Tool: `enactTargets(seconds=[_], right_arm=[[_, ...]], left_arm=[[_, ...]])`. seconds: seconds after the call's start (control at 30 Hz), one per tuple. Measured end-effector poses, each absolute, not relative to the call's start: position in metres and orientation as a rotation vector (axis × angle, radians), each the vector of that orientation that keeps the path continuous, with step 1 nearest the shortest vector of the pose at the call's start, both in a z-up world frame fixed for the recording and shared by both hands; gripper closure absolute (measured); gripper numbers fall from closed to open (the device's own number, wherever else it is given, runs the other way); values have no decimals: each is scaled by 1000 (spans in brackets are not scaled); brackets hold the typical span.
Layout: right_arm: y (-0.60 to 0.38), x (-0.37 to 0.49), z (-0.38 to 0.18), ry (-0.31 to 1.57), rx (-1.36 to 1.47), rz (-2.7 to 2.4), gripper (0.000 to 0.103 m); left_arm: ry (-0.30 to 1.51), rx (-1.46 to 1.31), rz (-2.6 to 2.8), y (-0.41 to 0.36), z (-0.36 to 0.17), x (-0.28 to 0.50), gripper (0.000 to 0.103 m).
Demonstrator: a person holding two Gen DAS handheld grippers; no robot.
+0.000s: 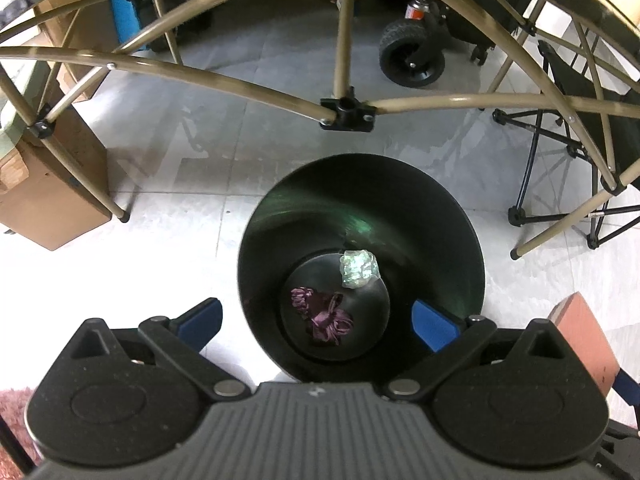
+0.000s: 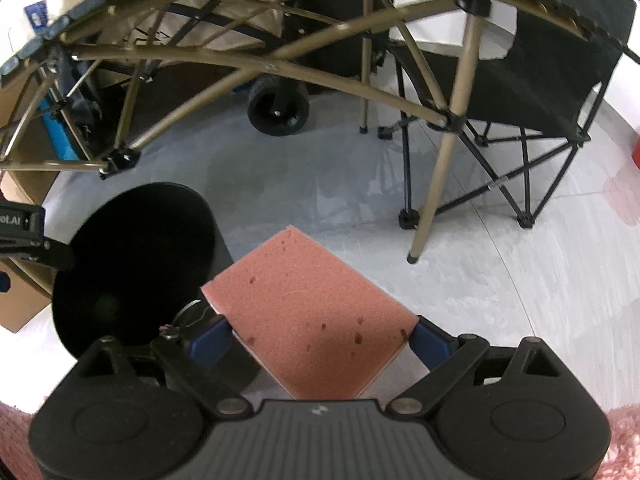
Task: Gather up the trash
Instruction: 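Open the left tool to drop the pink cloth into the bin, then lower the pink sponge into the bin and open the right tool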
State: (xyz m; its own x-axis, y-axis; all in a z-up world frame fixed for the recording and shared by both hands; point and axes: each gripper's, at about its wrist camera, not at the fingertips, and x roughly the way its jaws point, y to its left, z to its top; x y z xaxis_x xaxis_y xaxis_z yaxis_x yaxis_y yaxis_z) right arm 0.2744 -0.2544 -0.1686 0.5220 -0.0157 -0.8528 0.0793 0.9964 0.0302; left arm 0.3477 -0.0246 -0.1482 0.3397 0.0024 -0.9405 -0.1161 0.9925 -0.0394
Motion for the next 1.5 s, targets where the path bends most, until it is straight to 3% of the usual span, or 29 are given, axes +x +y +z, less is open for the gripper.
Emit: enactTargets(seconds=[0.53, 1.5], right_arm=[[-196, 296, -151, 974, 19, 42, 8], [-92, 327, -176, 1109, -41, 178, 8]], left_arm=[[1177, -112, 122, 31, -139, 328, 0], [1212, -133, 262, 129, -168, 297, 0]])
